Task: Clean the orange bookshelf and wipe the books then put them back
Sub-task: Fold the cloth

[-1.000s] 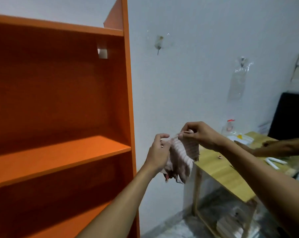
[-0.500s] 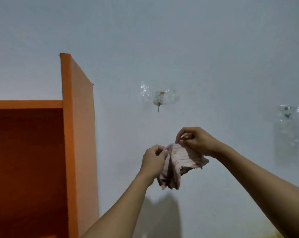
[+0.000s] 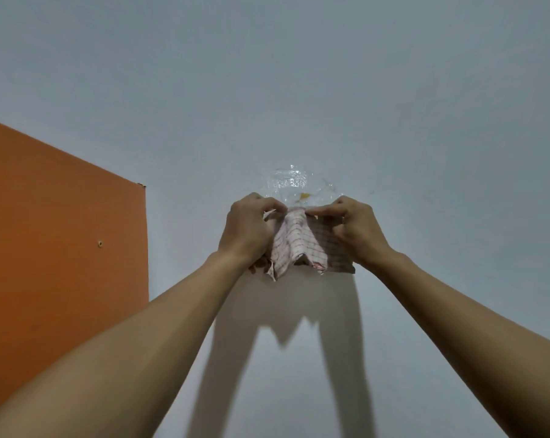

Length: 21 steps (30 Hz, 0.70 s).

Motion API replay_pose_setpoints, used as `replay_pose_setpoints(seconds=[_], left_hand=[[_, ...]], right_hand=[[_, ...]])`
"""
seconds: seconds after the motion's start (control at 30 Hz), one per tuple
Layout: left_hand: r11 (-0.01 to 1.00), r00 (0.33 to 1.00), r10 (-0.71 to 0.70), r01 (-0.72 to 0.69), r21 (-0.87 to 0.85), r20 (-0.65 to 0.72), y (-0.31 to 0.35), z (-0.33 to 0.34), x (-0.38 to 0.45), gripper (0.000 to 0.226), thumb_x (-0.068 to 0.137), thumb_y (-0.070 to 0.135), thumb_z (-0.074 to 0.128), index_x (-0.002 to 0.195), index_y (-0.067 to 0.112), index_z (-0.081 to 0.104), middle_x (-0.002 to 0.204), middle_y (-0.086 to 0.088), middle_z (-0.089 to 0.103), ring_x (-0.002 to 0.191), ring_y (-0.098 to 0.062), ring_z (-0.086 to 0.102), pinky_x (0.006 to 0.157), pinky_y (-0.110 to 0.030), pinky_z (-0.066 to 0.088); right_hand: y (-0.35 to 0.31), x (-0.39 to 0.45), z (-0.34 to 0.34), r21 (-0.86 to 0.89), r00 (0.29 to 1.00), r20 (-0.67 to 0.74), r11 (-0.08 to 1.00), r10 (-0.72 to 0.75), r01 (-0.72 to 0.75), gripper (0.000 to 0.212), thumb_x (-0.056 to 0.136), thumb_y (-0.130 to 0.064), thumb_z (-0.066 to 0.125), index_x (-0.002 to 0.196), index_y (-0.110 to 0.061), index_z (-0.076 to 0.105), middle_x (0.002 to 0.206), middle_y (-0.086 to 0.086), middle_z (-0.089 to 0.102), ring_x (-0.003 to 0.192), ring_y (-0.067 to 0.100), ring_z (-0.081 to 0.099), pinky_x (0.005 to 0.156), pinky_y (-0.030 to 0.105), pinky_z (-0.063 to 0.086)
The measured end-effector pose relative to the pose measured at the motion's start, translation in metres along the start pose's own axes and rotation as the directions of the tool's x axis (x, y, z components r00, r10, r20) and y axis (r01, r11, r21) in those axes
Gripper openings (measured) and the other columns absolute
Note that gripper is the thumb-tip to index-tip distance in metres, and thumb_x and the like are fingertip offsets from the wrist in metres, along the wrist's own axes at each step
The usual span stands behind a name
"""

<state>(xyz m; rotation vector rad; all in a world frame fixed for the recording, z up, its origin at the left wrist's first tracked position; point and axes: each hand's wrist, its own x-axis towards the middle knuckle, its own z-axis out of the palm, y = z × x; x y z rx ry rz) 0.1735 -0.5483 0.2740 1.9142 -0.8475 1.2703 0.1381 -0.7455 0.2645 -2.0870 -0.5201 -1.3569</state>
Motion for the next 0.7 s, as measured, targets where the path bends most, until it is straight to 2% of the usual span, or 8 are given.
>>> replay_pose_setpoints(seconds=[0.2,0.27,0.33,0.4,0.43,0.53,0.63,0.7], left_hand=[[0.996,0.999,0.041,-0.039,0.084,-0.017,-0.008,0.019,0.004,0.016,0.090,0.013,0.068,0.099,0.019,0.079,0.085,-0.002,0.060,0.079,-0.020,0.060,0.068,-0.026,0.042],[0.995,0.997,0.064,-0.060,0.086,-0.046,-0.012,0.024,-0.004,0.020,0.087,0.009,0.068,0.098,0.020,0.080,0.081,-0.001,0.058,0.074,-0.018,0.059,0.065,-0.026,0.044],[0.996,0.995,0.060,-0.055,0.069,-0.074,-0.014,0.029,-0.013,0.019,0.086,0.010,0.069,0.098,0.020,0.080,0.081,-0.002,0.059,0.072,-0.017,0.058,0.065,-0.024,0.044],[0.999,0.994,0.002,0.002,0.035,-0.106,-0.013,0.035,-0.021,0.017,0.086,0.011,0.067,0.096,0.019,0.079,0.082,-0.002,0.062,0.074,-0.016,0.059,0.067,-0.022,0.042],[0.999,0.993,-0.038,0.040,0.018,-0.113,-0.013,0.038,-0.026,0.016,0.086,0.011,0.066,0.095,0.019,0.078,0.083,-0.002,0.063,0.076,-0.016,0.059,0.067,-0.021,0.041],[0.980,0.975,-0.189,0.179,-0.089,-0.118,-0.008,0.044,-0.043,0.012,0.086,0.008,0.064,0.089,0.017,0.072,0.083,0.000,0.068,0.076,-0.013,0.061,0.067,-0.022,0.045],[0.921,0.930,-0.353,0.326,-0.211,-0.103,-0.001,0.043,-0.062,0.015,0.083,0.000,0.062,0.080,0.014,0.066,0.074,0.004,0.066,0.065,-0.003,0.055,0.059,-0.009,0.040],[0.861,0.869,-0.484,0.453,-0.229,-0.101,-0.002,0.044,-0.089,0.009,0.086,0.007,0.067,0.080,0.014,0.067,0.074,0.005,0.067,0.069,-0.004,0.059,0.063,-0.009,0.041]], right_hand=[[0.023,0.002,0.019,-0.010,0.999,0.025,1.000,0.020,-0.019,0.047,0.083,0.012,0.055,0.111,-0.020,0.075,0.087,0.009,0.060,0.076,0.014,0.054,0.066,0.006,0.040],[0.028,-0.007,0.024,0.055,0.999,0.016,0.998,0.030,-0.030,0.040,0.088,0.005,0.059,0.112,-0.023,0.075,0.086,0.006,0.061,0.076,0.009,0.056,0.068,0.009,0.040],[0.030,-0.013,0.028,0.121,0.998,-0.002,0.990,0.070,-0.069,0.037,0.089,0.002,0.060,0.110,-0.023,0.076,0.090,-0.001,0.066,0.081,0.001,0.058,0.072,0.003,0.040],[0.027,-0.018,0.032,0.203,0.991,-0.004,0.970,0.136,-0.132,0.035,0.089,0.000,0.059,0.108,-0.023,0.077,0.100,-0.007,0.072,0.091,-0.001,0.063,0.079,0.001,0.041],[0.026,-0.021,0.034,0.255,0.983,0.011,0.950,0.182,-0.179,0.033,0.090,-0.003,0.059,0.106,-0.025,0.078,0.100,-0.008,0.074,0.092,0.001,0.065,0.080,0.006,0.046],[0.021,-0.035,0.044,0.433,0.925,0.051,0.826,0.377,-0.361,0.016,0.090,-0.011,0.063,0.091,-0.022,0.075,0.083,0.001,0.073,0.069,0.014,0.064,0.064,0.028,0.051],[0.012,-0.061,0.057,0.569,0.812,0.062,0.648,0.581,-0.507,0.006,0.089,-0.008,0.063,0.087,-0.013,0.064,0.078,0.008,0.065,0.064,0.018,0.058,0.060,0.030,0.047],[0.006,-0.091,0.072,0.597,0.726,0.136,0.529,0.674,-0.603,0.007,0.089,-0.006,0.060,0.088,-0.013,0.060,0.076,0.009,0.066,0.066,0.019,0.059,0.065,0.034,0.050]])
